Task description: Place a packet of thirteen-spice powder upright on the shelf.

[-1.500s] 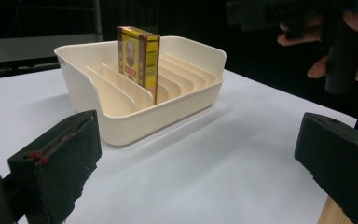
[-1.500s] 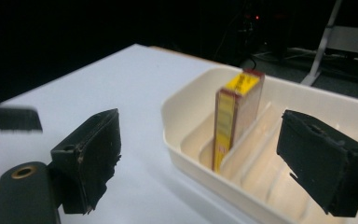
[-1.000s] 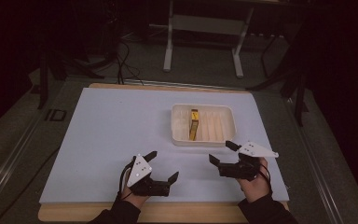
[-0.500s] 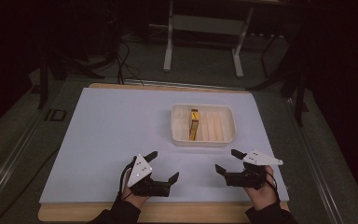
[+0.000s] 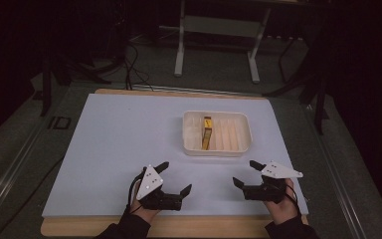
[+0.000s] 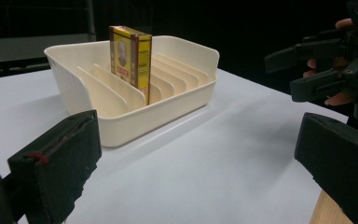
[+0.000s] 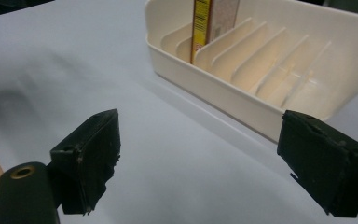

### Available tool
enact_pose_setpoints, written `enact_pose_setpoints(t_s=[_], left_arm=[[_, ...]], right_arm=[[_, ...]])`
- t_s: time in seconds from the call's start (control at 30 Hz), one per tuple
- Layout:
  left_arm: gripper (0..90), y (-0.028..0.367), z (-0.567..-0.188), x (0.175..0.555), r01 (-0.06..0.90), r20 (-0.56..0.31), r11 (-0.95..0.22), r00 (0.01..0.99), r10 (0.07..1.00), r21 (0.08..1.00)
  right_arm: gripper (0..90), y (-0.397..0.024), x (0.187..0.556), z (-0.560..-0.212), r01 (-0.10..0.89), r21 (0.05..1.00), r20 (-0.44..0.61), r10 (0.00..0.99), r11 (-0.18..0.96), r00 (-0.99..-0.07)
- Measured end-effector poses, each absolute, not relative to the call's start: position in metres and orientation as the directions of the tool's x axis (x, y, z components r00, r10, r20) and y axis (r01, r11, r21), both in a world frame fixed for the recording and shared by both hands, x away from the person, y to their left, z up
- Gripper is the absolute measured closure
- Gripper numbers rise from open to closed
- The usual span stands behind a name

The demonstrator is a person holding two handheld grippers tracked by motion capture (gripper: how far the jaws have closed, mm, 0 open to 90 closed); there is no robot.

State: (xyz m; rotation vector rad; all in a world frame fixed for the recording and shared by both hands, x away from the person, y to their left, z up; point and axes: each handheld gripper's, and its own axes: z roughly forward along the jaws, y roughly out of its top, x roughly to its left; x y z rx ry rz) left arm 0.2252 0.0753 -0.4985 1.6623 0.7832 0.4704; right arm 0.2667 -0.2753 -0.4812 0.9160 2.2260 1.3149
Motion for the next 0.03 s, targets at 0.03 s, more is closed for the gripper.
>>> enact_pose_setpoints(t_s=[0.03], left_arm=[[1.3, 0.0751, -0.4987, 0.225, 0.242, -0.104, -0.095, 0.695, 0.712, 0.966]], right_arm=[[13.2, -0.2753, 0.2667, -0.4812, 0.335, 0.877, -0.007, 0.707, 0.344, -0.707]])
